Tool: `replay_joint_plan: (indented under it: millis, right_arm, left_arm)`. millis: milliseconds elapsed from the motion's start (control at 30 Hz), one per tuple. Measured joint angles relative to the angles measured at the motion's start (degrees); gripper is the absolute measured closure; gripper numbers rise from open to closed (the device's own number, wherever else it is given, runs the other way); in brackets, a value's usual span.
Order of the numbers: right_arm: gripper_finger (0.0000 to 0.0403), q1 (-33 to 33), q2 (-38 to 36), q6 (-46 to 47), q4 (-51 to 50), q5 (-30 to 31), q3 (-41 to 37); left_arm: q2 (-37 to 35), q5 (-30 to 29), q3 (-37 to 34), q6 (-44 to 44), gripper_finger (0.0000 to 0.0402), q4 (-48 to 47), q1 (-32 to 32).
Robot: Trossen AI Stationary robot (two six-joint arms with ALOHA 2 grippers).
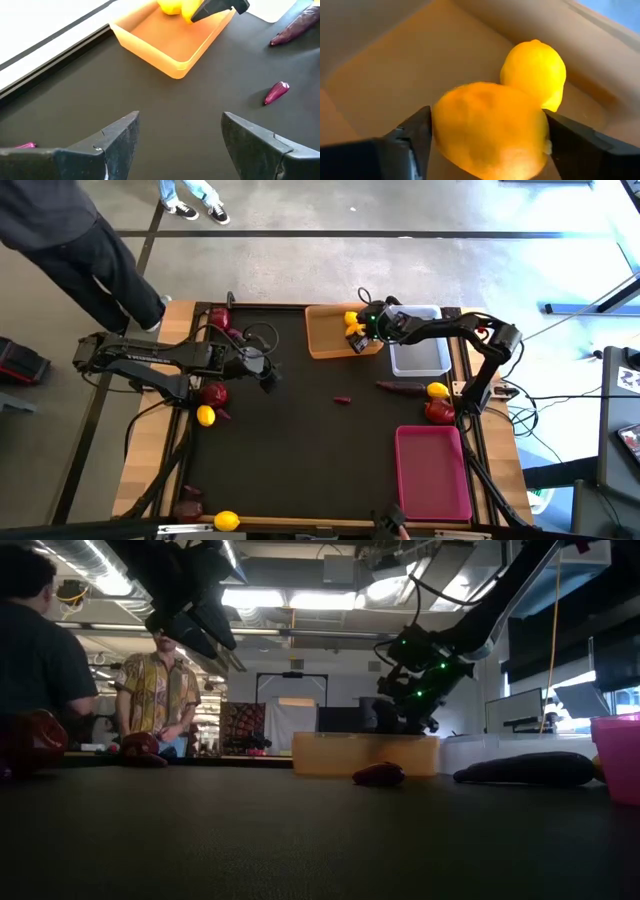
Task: Sort produce into baskets
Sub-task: Put the yellow lemon into the orange bin, then put the red apple into the white bin
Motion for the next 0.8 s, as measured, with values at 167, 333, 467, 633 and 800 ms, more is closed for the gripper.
replay_joint_plan:
  millis: [167, 333, 467, 633, 800]
  right_arm:
    - [0.0066, 0.75, -4.61, -1.3, -0.15, 0.16, -0.04]
    - [0.0067, 3.6, -12.36, -2.71, -1.73, 0.13, -0.04]
    - [0.0072, 7.35, -18.91, -2.96, -5.53, 0.13, -0.04]
    - [0.0072, 13.89, -24.7, -3.92, -11.23, 0.13, -0.02]
    - [0.0073, 21.39, -26.58, -5.8, -17.19, 0.13, 0.0]
  left_arm:
    - [0.0, 0.0, 0.0, 2.39, 0.0129, -0.02, 0.0]
    - [0.0, 0.0, -0.02, 2.69, 0.0129, -0.02, -0.02]
    - [0.0, 1.39, -0.02, 3.33, 0.0129, -0.02, -0.01]
    - [0.01, 2.07, -0.02, 1.06, 0.0129, -1.87, -1.35]
    - [0.02, 4.67, -0.02, -4.28, 0.0129, -6.84, -4.01]
